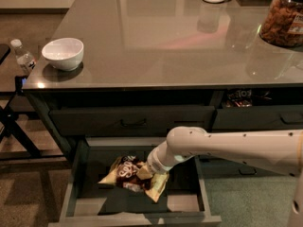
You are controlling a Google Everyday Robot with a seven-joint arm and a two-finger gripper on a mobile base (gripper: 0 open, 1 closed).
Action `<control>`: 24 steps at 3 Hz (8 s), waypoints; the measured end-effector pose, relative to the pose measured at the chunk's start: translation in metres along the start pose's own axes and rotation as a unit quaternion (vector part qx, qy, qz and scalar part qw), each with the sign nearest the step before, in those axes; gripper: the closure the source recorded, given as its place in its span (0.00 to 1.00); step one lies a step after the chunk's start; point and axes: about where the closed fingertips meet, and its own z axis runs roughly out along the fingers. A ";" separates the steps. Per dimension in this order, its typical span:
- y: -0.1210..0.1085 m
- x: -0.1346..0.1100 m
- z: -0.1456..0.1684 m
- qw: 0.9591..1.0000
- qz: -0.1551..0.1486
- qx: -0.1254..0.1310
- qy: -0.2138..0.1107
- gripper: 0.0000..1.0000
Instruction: Pick brown chip bag from middle drawer and place on counter
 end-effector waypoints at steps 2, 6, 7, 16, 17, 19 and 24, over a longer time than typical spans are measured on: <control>0.025 0.011 -0.107 0.996 0.048 0.074 0.000 1.00; 0.035 -0.027 -0.193 0.988 0.043 0.140 -0.042 1.00; 0.045 -0.038 -0.256 0.980 0.044 0.185 -0.065 1.00; 0.031 -0.140 -0.428 0.920 0.047 0.339 -0.189 1.00; -0.007 -0.177 -0.431 0.916 0.046 0.351 -0.189 1.00; -0.010 -0.184 -0.435 0.911 0.033 0.365 -0.189 1.00; -0.111 -0.259 -0.382 0.913 0.077 0.332 -0.225 1.00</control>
Offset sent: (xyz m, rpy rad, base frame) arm -0.0511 -0.0955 0.1720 -0.1354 -0.1323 -0.2591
